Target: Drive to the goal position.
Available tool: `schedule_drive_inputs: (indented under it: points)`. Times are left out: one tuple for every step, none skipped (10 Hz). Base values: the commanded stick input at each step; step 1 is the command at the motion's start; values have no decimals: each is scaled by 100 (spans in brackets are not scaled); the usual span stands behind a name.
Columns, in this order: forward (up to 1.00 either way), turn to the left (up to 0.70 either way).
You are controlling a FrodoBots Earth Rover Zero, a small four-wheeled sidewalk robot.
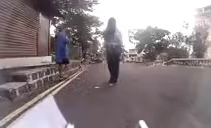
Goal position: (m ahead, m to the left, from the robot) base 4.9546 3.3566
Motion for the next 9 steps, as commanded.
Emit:
schedule_drive_inputs:
  points:
    - [45, 0]
    - [45, 0]
    - [45, 0]
    - [45, 0]
    - [45, 0]
    - [45, 0]
    - [45, 0]
    - [45, 0]
    - [45, 0]
